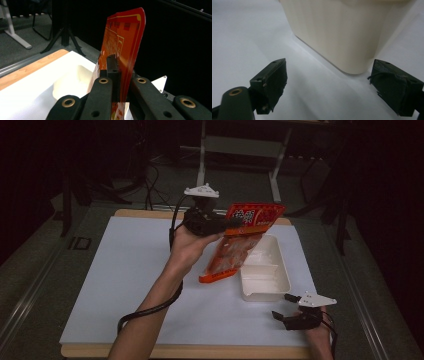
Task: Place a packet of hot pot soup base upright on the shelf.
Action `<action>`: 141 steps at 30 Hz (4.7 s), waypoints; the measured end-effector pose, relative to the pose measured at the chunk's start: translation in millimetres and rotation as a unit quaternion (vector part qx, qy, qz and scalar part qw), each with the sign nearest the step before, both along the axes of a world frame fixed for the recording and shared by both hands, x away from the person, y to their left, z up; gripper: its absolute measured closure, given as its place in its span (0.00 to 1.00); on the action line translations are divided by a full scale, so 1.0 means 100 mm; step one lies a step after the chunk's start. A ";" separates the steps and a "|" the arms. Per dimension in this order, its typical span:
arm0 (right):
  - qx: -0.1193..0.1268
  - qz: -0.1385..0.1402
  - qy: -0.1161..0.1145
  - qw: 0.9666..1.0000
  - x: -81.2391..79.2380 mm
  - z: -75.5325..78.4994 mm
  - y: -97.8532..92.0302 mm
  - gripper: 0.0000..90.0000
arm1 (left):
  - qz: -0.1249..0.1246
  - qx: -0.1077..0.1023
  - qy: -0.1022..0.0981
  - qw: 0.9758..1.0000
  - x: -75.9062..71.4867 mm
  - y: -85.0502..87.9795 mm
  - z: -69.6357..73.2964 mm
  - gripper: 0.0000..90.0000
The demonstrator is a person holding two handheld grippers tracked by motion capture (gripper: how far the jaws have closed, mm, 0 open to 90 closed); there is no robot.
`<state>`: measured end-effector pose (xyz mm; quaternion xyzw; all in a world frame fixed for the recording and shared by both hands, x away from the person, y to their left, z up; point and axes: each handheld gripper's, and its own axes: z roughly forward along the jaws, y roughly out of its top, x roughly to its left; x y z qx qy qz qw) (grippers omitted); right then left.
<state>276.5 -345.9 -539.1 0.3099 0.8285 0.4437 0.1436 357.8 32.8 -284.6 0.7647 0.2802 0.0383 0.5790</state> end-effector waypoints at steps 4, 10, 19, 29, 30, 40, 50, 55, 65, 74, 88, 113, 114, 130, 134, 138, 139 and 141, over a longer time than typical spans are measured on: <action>0.000 0.000 0.000 1.000 0.00 0.00 0.00 0.15 | -0.001 0.003 -0.006 1.000 0.00 -0.11 0.04 1.00; 0.000 0.000 -0.001 1.000 0.00 0.00 0.00 0.15 | -0.007 0.001 -0.008 1.000 0.00 -0.25 0.05 1.00; 0.001 0.000 -0.001 1.000 0.00 0.00 0.00 0.15 | -0.014 0.005 -0.011 1.000 0.00 -0.50 -0.02 1.00; 0.002 0.000 0.000 1.000 0.00 0.00 0.00 0.15 | -0.008 0.000 0.001 1.000 0.08 -0.75 -0.12 1.00; 0.002 0.001 -0.001 1.000 0.00 0.00 0.00 0.15 | -0.007 0.000 0.003 1.000 0.09 -0.78 -0.13 1.00; 0.001 0.001 -0.002 1.000 -0.01 0.00 0.00 0.15 | 0.004 -0.016 0.010 1.000 0.19 -1.02 -0.31 1.00; 0.003 0.001 -0.003 1.000 -0.01 0.00 0.00 0.15 | 0.020 -0.036 -0.004 0.999 0.20 -1.16 -0.65 1.00; 0.003 0.000 -0.004 1.000 -0.01 0.00 0.00 0.16 | 0.016 -0.032 0.013 0.999 0.23 -1.15 -0.89 1.00; 0.000 0.001 -0.004 1.000 -0.01 0.00 0.00 0.15 | -0.009 0.018 0.028 0.999 0.18 -1.01 -1.04 0.82; 0.000 0.002 0.000 1.000 0.00 -0.01 0.00 0.15 | -0.027 0.091 0.030 0.995 0.05 -0.91 -1.16 0.76; 0.000 0.002 0.002 1.000 0.00 -0.01 0.00 0.15 | -0.044 0.203 0.069 0.976 0.02 -0.82 -1.53 0.86; -0.007 0.003 0.002 1.000 0.00 -0.01 0.01 0.15 | -0.042 0.233 0.063 0.969 -0.04 -0.89 -1.59 0.98; -0.008 0.003 0.003 1.000 0.00 -0.01 0.02 0.15 | -0.042 0.232 0.064 0.970 -0.04 -0.90 -1.59 0.98; -0.013 0.002 0.003 1.000 0.00 -0.01 0.02 0.16 | -0.035 0.239 0.059 0.969 -0.06 -0.96 -1.71 0.99; -0.013 0.002 0.003 1.000 0.00 -0.02 0.02 0.15 | -0.035 0.247 0.051 0.967 -0.08 -1.00 -1.73 1.00; -0.013 0.002 0.003 1.000 0.00 -0.02 0.03 0.15 | -0.032 0.247 0.047 0.967 -0.10 -1.00 -1.75 1.00; -0.013 0.002 0.003 1.000 0.00 -0.02 0.03 0.15 | -0.032 0.247 0.047 0.967 -0.10 -1.00 -1.75 1.00; -0.014 0.002 0.004 1.000 0.01 -0.02 0.03 0.15 | -0.030 0.250 0.038 0.967 -0.14 -1.02 -1.76 1.00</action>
